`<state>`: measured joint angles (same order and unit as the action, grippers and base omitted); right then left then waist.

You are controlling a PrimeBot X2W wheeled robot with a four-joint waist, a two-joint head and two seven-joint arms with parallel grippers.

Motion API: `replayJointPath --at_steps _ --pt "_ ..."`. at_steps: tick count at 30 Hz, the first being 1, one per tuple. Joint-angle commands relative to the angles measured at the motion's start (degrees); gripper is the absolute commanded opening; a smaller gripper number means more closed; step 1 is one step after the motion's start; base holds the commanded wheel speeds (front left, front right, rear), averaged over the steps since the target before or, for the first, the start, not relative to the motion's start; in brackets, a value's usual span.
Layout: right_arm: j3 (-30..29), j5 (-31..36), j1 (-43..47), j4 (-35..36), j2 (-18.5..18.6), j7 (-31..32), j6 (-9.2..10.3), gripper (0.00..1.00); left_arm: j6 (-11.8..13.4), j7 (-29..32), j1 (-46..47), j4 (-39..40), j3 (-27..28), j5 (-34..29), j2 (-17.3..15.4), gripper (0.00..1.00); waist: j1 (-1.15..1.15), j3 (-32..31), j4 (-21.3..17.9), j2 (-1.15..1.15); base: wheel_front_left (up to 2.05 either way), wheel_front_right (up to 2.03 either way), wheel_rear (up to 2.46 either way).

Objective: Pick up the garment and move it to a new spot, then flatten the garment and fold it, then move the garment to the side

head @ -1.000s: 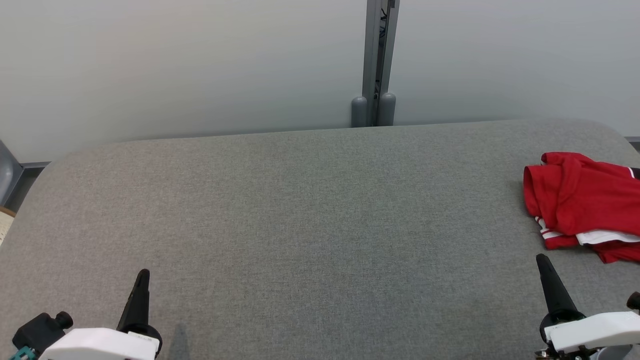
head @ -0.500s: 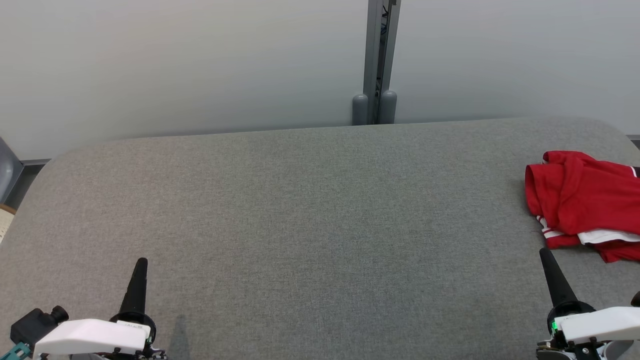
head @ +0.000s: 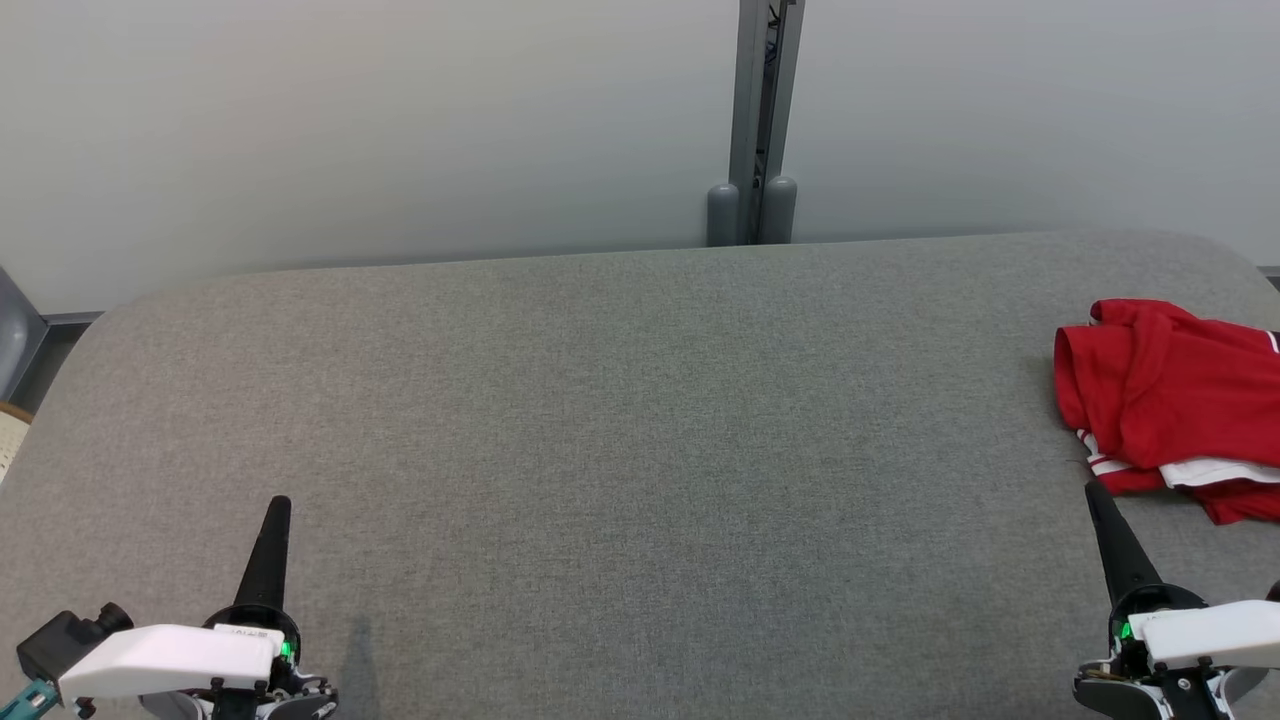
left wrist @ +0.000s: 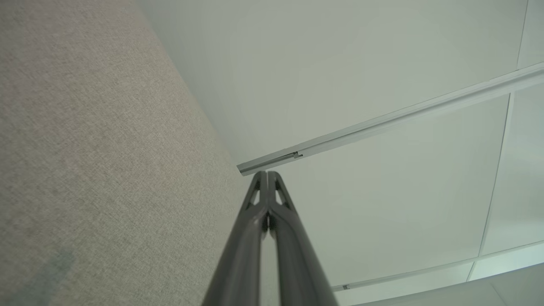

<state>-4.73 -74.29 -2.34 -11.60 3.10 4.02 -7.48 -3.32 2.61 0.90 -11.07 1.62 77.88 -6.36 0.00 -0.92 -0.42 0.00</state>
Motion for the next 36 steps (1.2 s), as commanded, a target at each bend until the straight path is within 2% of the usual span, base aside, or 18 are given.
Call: replayJointPath --at_steps 1,36 --pt "-0.3 -1.3 -1.1 0.2 0.3 0.3 -0.02 0.00 -0.5 0.3 1.7 0.1 0.6 1.0 -0.1 0.00 0.00 0.0 0.0 0.00 0.00 0.00 0.00" --pt "-1.5 -16.7 -4.0 -2.2 0.0 2.2 -0.02 0.00 -4.0 3.2 5.4 -2.7 4.1 13.8 2.7 0.00 0.00 1.0 0.4 0.00 0.00 0.00 0.00"
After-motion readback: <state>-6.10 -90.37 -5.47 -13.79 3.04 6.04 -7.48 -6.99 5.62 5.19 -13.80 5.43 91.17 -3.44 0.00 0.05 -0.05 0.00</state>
